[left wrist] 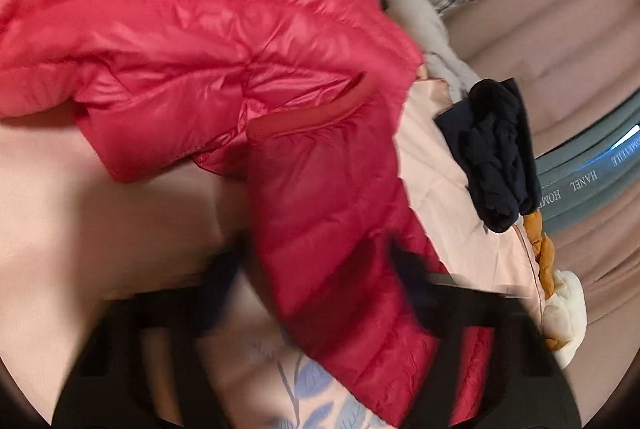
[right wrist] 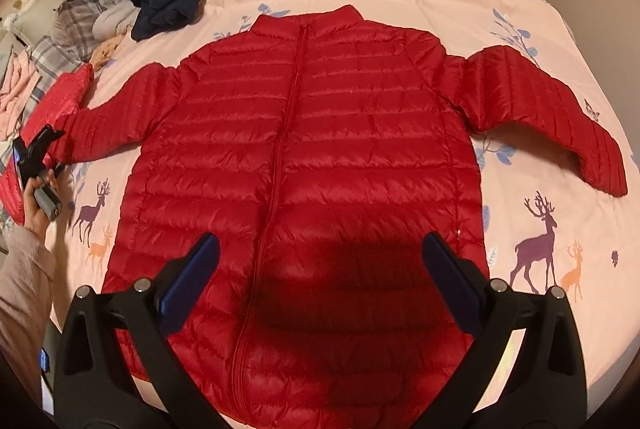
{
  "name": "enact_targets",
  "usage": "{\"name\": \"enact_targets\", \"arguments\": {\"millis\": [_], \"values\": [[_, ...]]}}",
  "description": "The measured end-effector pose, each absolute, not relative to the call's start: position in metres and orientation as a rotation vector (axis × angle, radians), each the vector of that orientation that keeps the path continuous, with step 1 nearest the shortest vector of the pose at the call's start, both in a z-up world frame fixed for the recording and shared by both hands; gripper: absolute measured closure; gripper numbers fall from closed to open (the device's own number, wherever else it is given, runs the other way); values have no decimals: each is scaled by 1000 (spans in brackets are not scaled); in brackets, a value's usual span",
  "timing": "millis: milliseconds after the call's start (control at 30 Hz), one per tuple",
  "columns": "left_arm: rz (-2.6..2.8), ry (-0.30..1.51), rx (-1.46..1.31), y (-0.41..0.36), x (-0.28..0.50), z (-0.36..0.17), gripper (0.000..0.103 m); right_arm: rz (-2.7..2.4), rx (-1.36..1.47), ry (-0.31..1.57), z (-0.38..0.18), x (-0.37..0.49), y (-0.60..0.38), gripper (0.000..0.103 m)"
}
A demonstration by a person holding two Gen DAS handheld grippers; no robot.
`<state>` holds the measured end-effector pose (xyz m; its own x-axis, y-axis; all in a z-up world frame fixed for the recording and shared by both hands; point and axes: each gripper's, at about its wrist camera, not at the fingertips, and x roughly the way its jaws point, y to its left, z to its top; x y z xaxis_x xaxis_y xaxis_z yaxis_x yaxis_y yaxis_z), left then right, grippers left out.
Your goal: Fold large clothes
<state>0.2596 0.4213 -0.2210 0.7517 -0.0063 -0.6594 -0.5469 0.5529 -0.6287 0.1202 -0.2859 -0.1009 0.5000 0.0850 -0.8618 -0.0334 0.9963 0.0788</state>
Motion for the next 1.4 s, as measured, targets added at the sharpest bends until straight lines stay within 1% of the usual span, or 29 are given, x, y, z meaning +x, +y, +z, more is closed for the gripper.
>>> {"name": "enact_targets", "arguments": {"millis": [100,167,233,333,400,433,467,533,633,667,800,833,867,933,967,1000,1067,1133,1233,1300,1400], "values": [[331,668,-931,422,261,-221,95,72,49,1044,-102,122,-285,2],[321,647,-891,415,256,-207,97,72,67,1044,-102,123,-288,2],[314,628,-849,407,253,-186,98,69,91,1041,-102,122,-294,2],[254,549,-764,383,243,-126,98,70,125,1034,-102,120,-301,2],[156,471,-694,350,236,-70,98,75,149,1027,-102,116,-308,2],[130,453,-662,336,234,-51,98,79,164,1021,-102,113,-312,2],[85,432,-605,310,232,-22,98,81,174,1017,-102,111,-314,2],[-20,408,-518,255,230,19,98,87,202,1008,-102,106,-322,2],[-140,434,-406,175,235,45,98,80,232,1000,-104,97,-336,2],[-202,480,-362,131,241,46,97,73,239,998,-104,95,-341,2],[-354,626,-251,9,256,16,97,38,278,986,-107,84,-368,2],[-385,664,-228,-22,258,3,95,23,288,985,-108,81,-376,2],[-404,687,-222,-39,260,-7,91,13,295,985,-110,79,-382,2],[-420,744,-163,-86,267,-38,66,-17,318,998,-115,75,-398,2],[-408,764,-129,-100,272,-49,33,-27,325,1003,-117,73,-405,2],[-396,796,-99,-112,276,-65,18,-37,332,1006,-119,71,-411,2],[-410,856,-98,-117,281,-89,18,-56,338,1009,-123,69,-422,2],[-418,901,-127,-104,282,-104,18,-65,338,1007,-124,72,-428,2],[-449,858,-212,-69,279,-100,17,-45,322,992,-124,89,-427,2],[-391,823,-226,-32,283,-102,17,15,302,971,-121,116,-413,2],[-256,861,-228,13,298,-120,17,157,284,936,-117,170,-382,2]]}}
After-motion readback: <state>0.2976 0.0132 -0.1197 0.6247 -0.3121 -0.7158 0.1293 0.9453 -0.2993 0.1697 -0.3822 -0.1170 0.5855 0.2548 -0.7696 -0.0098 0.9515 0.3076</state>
